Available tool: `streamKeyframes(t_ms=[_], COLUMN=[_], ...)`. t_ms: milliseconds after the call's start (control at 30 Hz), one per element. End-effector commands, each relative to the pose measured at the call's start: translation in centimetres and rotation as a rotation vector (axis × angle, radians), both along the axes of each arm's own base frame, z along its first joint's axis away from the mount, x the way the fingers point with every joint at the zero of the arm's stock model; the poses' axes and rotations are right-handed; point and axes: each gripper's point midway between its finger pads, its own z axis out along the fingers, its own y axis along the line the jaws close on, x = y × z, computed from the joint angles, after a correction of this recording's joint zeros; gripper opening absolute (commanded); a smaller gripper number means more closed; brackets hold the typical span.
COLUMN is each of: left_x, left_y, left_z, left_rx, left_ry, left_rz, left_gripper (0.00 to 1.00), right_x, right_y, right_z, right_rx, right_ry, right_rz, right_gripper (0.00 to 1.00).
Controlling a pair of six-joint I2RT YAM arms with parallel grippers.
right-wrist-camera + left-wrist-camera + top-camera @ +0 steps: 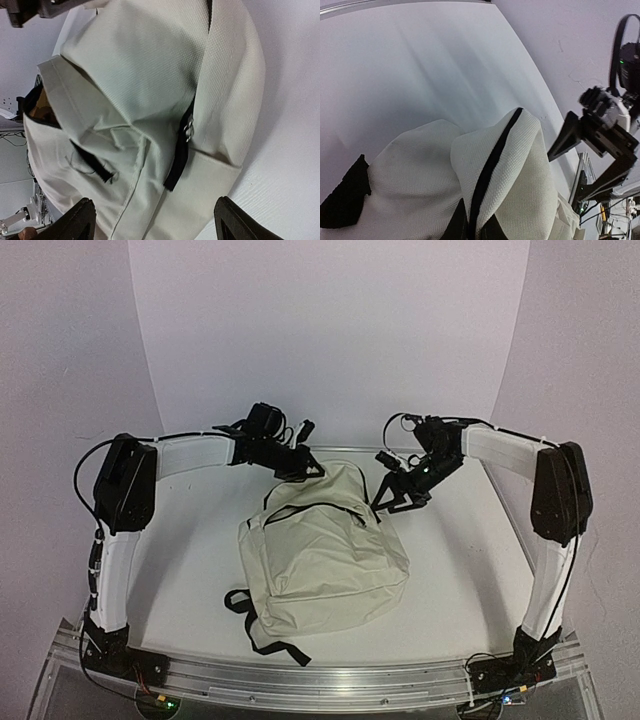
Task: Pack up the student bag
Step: Adjust the student bag at the center of the board.
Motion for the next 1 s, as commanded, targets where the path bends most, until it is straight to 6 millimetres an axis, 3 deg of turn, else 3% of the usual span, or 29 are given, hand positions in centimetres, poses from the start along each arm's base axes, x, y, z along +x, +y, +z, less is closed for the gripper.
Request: streamKeyframes(t_ms=[0, 200, 400, 633, 833, 900, 967], left_x=[-2.2, -4.6, -6.3, -5.9, -4.9, -3.7, -2.0], left_y=[-3.3, -4.8, -5.2, -5.5, -5.8, -5.4, -4.6], left_z=[8.1, 11.0, 13.9, 15.4, 15.6, 15.6, 15.8], left_rx=[-0.161, -0.206, -0.269, -0.282, -0.28, -0.263, -0.262], left_ry=[-0.159, -0.2, -0.223, -0.239, -0.242, -0.247, -0.234], left_rz=[-0.195, -0.301, -0.371, -0.359, -0.329, -0.286, -0.227], left_gripper=[0.06, 0.06, 0.06, 0.06, 0.06, 0.08, 0.1], right_x=[0.5, 2.2, 2.3, -1.2, -3.5, -3.5, -3.4], right_y=[1.4, 1.4, 2.2, 4.1, 5.6, 5.5, 5.3], right_z=[2.1, 4.0, 3.8, 6.2, 9.3, 10.7, 11.8], right_rx=[0.084, 0.067, 0.076, 0.182, 0.215, 0.224, 0.225], right_ry=[-0.043, -0.131, -0.118, -0.084, -0.137, -0.157, -0.181], right_rz=[0.008, -0.013, -0.009, 0.071, 0.119, 0.104, 0.085], right_gripper=[0.83, 0.9, 0.9, 0.76, 0.31, 0.12, 0.01])
